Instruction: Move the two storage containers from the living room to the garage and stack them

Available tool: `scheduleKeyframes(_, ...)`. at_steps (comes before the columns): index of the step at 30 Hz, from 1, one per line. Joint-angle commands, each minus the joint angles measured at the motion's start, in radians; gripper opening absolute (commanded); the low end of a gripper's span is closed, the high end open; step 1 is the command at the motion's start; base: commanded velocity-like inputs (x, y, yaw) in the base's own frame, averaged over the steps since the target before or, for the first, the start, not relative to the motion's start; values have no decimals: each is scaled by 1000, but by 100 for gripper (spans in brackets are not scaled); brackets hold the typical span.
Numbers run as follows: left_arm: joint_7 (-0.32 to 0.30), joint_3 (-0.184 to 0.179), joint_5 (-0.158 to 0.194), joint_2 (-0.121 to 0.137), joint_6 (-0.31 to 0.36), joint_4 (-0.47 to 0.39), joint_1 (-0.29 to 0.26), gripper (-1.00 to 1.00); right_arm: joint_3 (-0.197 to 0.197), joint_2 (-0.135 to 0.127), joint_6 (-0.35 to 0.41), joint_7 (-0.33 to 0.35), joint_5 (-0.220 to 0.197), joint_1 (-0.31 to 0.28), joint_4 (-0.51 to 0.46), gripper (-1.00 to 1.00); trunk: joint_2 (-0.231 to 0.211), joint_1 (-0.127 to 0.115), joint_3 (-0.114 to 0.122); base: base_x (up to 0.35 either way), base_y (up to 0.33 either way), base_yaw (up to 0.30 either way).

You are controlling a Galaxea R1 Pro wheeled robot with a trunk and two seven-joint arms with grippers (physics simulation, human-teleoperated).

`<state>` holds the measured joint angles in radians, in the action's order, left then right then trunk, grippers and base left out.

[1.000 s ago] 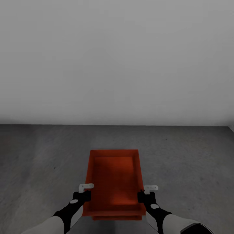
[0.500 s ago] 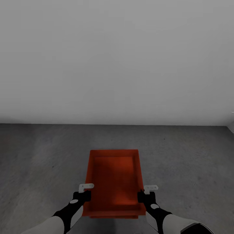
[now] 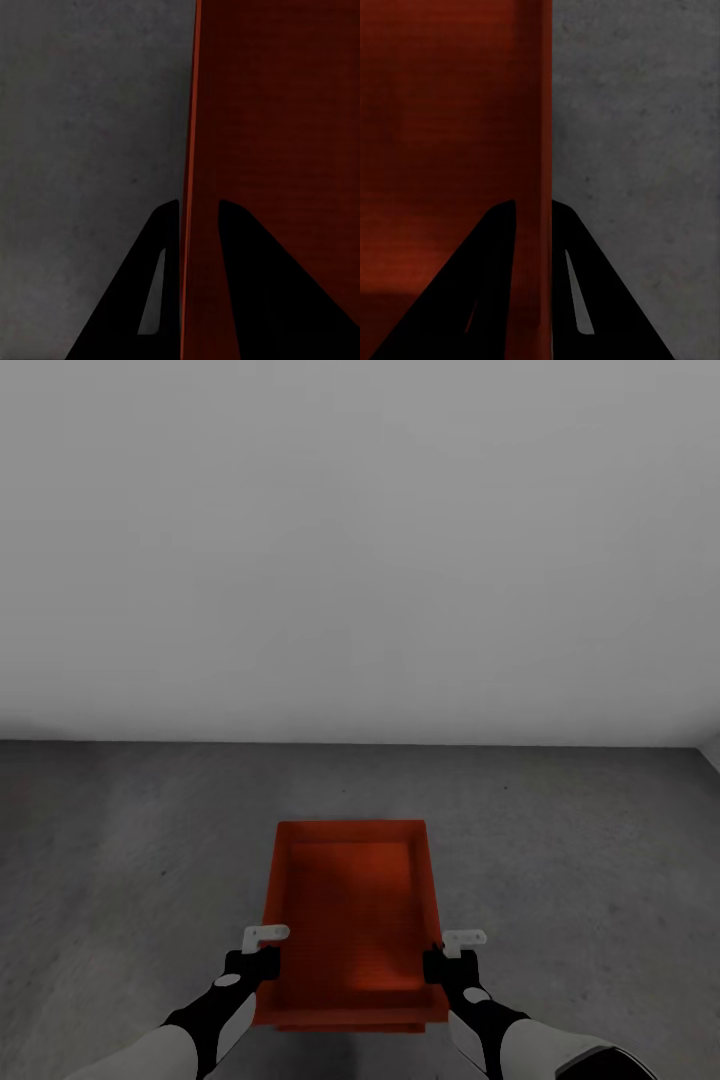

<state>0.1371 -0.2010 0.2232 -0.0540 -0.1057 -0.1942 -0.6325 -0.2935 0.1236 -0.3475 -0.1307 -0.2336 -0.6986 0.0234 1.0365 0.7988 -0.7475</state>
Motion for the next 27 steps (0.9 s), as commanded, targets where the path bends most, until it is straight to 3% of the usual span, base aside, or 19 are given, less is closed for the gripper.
scheduleKeyframes(1, 21, 14, -4, 32, -22, -2, -1, -100, 27, 1, -2, 0, 0, 0, 4, -100, 1, 0, -1, 0, 0, 0)
scheduleKeyframes(27, 21, 14, -4, 33, -22, -1, -1, -100, 27, 1, -2, 0, 0, 0, 4, -100, 1, 0, -1, 0, 0, -42)
